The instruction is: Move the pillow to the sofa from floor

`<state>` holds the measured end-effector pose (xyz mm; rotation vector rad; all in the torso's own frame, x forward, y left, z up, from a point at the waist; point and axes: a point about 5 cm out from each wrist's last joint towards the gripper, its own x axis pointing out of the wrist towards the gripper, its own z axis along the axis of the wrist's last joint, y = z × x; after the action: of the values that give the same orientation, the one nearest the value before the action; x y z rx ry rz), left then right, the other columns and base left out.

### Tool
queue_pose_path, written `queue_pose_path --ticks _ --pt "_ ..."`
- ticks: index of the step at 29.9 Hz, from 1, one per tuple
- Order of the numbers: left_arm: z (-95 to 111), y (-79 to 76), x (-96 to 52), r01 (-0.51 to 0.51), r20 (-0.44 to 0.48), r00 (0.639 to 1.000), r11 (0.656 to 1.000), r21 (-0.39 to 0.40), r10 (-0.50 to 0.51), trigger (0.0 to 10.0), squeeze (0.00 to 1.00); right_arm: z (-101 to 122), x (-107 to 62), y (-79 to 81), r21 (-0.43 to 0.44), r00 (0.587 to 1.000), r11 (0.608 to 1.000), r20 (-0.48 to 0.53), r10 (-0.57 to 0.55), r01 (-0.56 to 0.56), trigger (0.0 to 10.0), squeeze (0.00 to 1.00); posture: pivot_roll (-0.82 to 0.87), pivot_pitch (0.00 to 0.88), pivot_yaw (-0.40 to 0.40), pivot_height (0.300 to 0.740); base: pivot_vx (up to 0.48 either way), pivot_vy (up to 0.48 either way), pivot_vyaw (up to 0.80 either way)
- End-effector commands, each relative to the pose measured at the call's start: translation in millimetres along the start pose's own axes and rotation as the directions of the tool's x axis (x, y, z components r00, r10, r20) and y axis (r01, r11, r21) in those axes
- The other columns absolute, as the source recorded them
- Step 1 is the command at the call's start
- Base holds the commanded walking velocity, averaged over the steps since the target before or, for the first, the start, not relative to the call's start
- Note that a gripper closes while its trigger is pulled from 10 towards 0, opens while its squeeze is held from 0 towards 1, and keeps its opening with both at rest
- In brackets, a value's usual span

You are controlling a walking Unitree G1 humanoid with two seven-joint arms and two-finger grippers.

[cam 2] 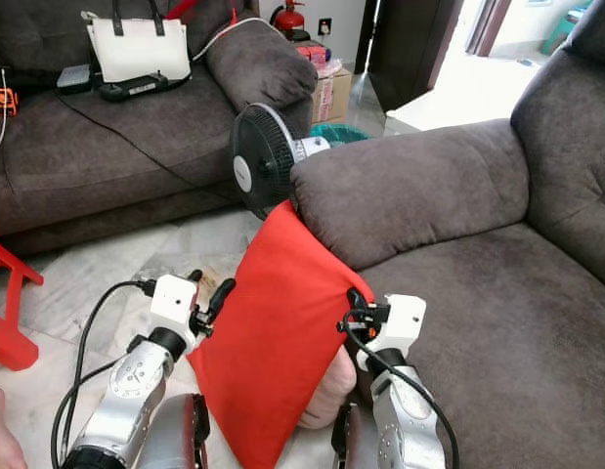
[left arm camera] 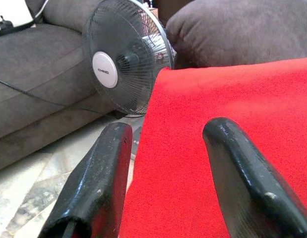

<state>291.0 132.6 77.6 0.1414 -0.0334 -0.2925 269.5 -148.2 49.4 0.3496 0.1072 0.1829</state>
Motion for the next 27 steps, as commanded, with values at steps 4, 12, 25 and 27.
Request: queue_pose_path --ticks 4,12,25,27 --pt "-1.8 0.6 -0.5 -0.005 -0.008 1.0 1.0 -0.007 0.005 10.0 0.0 21.1 6.5 6.8 -0.001 0.994 1.0 0.11 0.015 -0.015 10.0 0.0 0.1 0.045 -0.059 0.684 0.0 0.0 0.0" --pt "-2.4 0.5 -0.6 -0.003 -0.011 1.0 1.0 -0.01 0.003 10.0 0.0 20.2 8.3 6.4 0.002 0.995 1.0 0.099 0.01 -0.01 10.0 0.0 0.1 0.048 -0.059 0.713 0.0 0.0 0.0" --pt "-2.7 -0.2 -1.2 -0.002 -0.013 1.0 1.0 -0.012 0.001 10.0 0.0 22.4 9.8 6.6 0.002 0.994 1.0 0.112 0.006 -0.007 10.0 0.0 0.1 0.054 -0.06 0.713 0.0 0.0 0.0" --pt "-3.3 -0.2 -1.6 -0.001 -0.015 1.0 1.0 -0.013 0.001 10.0 0.0 22.0 9.6 6.2 0.003 0.994 1.0 0.111 0.003 -0.003 10.0 0.0 0.1 0.055 -0.06 0.723 0.0 0.0 0.0"
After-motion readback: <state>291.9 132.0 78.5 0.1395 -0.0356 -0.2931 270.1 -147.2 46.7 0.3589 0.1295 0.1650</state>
